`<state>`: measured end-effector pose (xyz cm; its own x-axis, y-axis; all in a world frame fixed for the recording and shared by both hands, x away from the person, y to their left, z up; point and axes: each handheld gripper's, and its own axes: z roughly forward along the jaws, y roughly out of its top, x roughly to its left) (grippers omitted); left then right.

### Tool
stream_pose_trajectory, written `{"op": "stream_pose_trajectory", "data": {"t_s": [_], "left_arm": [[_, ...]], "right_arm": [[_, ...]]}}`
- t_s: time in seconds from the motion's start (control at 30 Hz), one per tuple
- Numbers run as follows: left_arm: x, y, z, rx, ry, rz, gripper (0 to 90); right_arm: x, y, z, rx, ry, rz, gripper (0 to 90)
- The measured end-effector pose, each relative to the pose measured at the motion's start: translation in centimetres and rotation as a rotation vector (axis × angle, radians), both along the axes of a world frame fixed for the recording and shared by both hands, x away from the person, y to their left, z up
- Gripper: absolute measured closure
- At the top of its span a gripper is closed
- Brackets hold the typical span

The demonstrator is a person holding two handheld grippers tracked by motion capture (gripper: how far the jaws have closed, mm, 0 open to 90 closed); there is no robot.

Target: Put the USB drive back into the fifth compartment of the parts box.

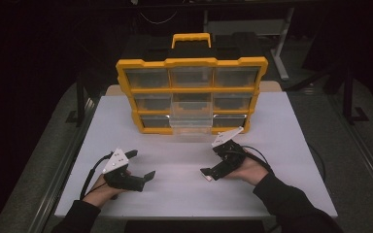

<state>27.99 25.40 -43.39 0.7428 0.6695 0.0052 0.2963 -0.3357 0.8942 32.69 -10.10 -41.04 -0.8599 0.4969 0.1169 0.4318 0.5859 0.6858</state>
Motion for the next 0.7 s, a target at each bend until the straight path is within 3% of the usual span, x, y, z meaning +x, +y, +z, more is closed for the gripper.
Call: {"op": "stream_pose_trajectory", "data": {"t_s": [0.7], "left_arm": [[-0.01, -0.06, 0.04, 0.002, 0.002, -0.007, 0.0]], "right_arm": [[-0.04, 0.18, -0.75, -0.033, 0.045, 0.027, 30.7]]}}
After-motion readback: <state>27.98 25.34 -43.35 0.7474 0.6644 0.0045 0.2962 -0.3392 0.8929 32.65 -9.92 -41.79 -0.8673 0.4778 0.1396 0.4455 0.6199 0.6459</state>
